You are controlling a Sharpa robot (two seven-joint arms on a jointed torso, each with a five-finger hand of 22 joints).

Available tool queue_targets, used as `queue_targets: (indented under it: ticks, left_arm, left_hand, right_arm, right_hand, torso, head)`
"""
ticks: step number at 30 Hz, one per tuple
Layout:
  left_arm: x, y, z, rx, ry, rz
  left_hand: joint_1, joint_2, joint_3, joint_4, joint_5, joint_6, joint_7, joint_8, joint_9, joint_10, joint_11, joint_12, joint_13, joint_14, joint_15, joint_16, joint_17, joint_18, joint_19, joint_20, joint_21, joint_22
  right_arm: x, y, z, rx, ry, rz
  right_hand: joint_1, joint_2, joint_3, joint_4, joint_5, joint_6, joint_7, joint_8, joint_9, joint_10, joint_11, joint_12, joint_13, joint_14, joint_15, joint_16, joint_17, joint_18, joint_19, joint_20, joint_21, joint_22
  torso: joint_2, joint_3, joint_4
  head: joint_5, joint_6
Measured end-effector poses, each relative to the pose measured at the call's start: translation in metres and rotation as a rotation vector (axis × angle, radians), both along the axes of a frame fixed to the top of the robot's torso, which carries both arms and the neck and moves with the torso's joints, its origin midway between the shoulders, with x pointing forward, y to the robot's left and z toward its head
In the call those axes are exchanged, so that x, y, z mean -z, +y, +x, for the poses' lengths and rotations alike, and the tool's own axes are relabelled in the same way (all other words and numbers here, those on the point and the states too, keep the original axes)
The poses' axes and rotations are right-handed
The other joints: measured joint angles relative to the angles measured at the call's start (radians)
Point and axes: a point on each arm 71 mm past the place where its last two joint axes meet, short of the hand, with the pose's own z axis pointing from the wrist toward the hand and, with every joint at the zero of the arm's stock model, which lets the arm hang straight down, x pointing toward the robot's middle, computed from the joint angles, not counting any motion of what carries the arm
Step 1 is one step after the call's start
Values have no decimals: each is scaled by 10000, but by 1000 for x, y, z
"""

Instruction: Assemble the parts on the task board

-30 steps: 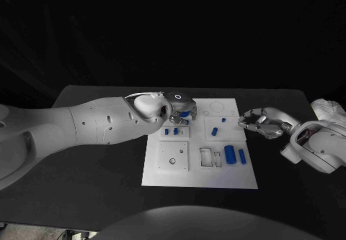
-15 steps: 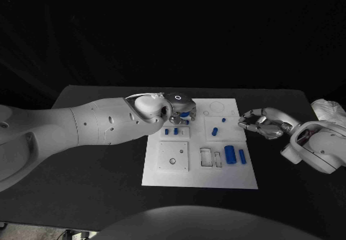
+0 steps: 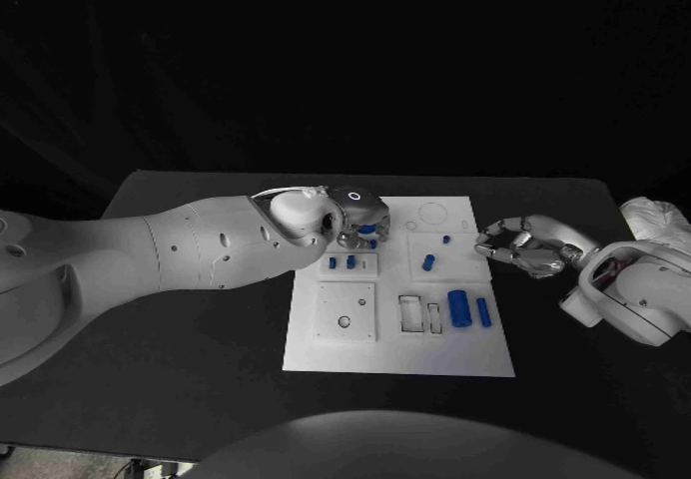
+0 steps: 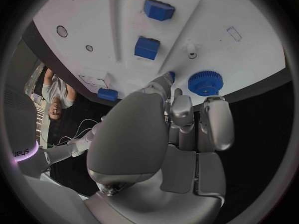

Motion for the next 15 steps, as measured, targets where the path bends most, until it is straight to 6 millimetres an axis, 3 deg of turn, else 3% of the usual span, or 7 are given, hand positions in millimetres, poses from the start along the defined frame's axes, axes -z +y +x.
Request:
queue_targets:
  ticks: [15]
  left_arm:
    - [4, 1, 1, -78, 163, 202]
  left_hand:
    - [-43, -43, 81, -25, -1, -33, -107, 0, -75, 291, 1, 88, -49, -38, -37, 0, -121, 0, 0, 0, -52, -1]
  right_arm:
    - [0, 0, 0, 0, 54, -19]
  right_hand:
    - [0, 0, 0, 0, 0, 0, 0, 0, 0, 0, 0, 0, 0, 0, 0, 0, -2, -1, 0, 0, 0, -2]
  torso:
    - [0, 0, 2]
  head:
    - [-2, 0]
